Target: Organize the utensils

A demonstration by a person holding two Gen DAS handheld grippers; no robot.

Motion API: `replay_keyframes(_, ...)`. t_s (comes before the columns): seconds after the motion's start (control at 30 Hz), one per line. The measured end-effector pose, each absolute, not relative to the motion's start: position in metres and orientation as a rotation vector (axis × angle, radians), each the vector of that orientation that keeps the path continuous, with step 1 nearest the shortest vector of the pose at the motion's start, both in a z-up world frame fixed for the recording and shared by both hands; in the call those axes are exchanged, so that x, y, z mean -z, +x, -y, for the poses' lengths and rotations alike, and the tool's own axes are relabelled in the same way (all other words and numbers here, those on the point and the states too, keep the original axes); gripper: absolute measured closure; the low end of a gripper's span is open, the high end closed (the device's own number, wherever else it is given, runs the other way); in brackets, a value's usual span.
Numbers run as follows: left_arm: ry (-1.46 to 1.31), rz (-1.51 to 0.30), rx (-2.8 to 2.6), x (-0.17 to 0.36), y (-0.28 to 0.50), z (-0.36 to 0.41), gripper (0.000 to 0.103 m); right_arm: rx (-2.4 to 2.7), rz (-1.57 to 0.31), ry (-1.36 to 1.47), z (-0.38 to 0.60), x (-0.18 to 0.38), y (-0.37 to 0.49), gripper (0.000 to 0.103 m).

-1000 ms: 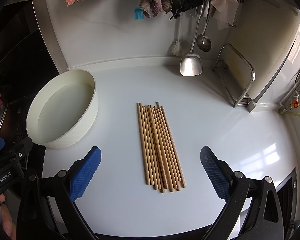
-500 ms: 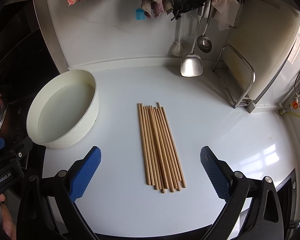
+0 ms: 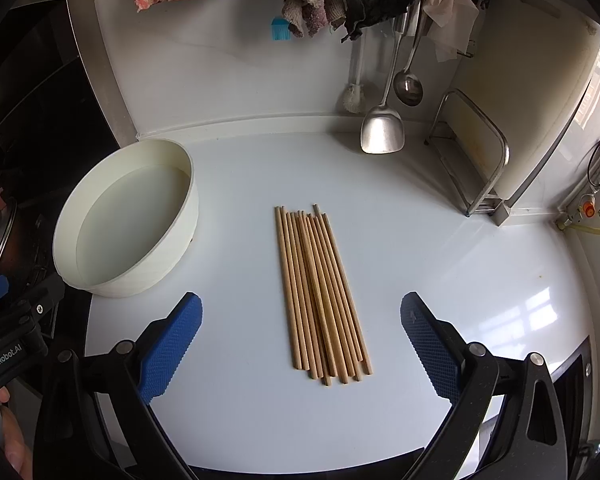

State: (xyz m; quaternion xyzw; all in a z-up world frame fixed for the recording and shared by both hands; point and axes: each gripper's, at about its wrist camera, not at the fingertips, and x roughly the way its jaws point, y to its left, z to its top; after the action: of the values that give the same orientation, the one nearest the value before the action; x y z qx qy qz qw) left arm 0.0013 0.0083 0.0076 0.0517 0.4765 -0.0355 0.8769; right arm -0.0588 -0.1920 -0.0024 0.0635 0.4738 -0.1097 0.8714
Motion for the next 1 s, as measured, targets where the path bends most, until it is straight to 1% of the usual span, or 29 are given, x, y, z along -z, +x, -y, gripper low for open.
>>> replay_keyframes(0.6,0.117,-0.989,0.087,-0.009,0.005,-0.015,0.006,0.243,-0.990,0.145,0.186,0.003,-0.058,0.008)
replay_keyframes(0.8,0.142,-0.997,0.130,0.001,0.011,-0.015,0.006,0.269,-1.000,0.166,0.189,0.014,-0.059,0.008)
replay_keyframes(1.0,0.184,-0.992,0.234,0.016,0.009,0.004,0.006,0.296,-0.997,0.252,0.216,0.031,-0.073,0.008)
